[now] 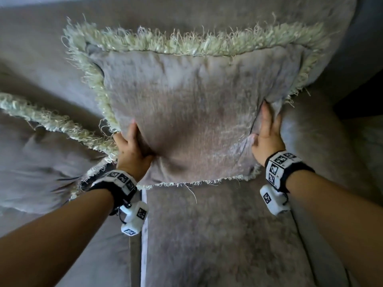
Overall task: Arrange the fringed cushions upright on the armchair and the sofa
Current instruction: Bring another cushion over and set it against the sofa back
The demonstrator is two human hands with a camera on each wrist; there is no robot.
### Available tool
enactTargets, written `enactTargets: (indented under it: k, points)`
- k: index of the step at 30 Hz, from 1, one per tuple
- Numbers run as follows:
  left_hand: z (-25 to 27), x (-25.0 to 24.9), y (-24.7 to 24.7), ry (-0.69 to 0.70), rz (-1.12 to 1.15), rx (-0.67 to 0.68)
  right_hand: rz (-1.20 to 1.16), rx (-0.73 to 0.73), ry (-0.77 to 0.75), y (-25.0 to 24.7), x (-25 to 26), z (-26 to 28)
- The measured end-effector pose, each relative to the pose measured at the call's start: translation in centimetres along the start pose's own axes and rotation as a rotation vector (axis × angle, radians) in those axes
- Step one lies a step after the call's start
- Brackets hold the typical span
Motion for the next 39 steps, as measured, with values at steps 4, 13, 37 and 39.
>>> enactTargets:
  k: [4,13,37,39]
  points:
    - [1.7,3.9,3.2,-0.058,0.067,0.053,0.037,0.018,0.023,2.7,-1.3,-0.6]
    - [1.5,7.3,4.6,-0.060,-0.012,0.114,0.147,0.065,-0.046,5.0,-3.9,-0.7]
    - [6.4,12.9,8.5,-0.408,0.045,0.241,0.774,0.155,-0.671,-4.7,0.3,-12.2]
    - [6.3,13.2,9.3,-0.418,0.024,0.225,0.730,0.159,-0.655,-4.0,0.2,-12.4]
Point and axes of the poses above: each hand's wrist, its own z-axis away from the middle knuckle, its own y-axis out of the palm, x = y × z, the point moved 2 cm from there along -z, towards the middle knuckle, and after that the axes turned 14 degrees about z, right-handed, at the moved point
